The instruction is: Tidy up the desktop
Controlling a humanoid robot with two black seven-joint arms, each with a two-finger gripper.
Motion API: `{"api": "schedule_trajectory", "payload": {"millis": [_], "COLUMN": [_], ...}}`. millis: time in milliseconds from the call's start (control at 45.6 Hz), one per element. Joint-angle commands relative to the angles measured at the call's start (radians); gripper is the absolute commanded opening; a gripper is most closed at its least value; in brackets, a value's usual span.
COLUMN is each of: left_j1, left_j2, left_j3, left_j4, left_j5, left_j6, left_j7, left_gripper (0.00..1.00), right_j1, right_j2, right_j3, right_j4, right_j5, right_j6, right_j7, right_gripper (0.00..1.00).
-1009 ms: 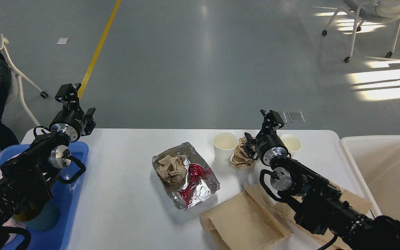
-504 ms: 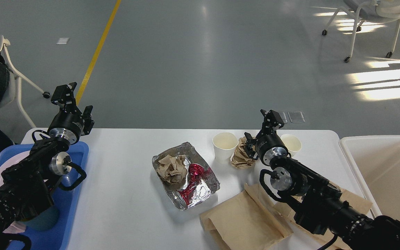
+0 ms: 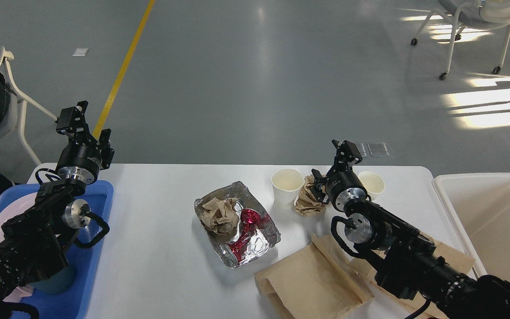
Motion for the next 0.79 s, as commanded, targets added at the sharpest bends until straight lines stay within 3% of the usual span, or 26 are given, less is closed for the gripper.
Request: {"api": "schedule_trajectory", "payload": {"millis": [0, 768], "left_j1": [0.000, 0.000], "left_j2": [0.000, 0.000], "left_j3": [0.000, 0.000], "left_j4": [0.000, 0.000], "left_j5": [0.000, 0.000], "left_j6": [0.000, 0.000], "left_j7": [0.000, 0.000], "left_gripper": [0.97, 0.97], "right_j1": [0.001, 0.001], "right_j2": [0.000, 0.000], "right_j3": [0.000, 0.000], "right_j4": [0.000, 0.000], "right_j5": [0.000, 0.000], "right_j6": [0.000, 0.000], "right_j7": [0.000, 0.000], "right_gripper": [1.00, 1.00]}}
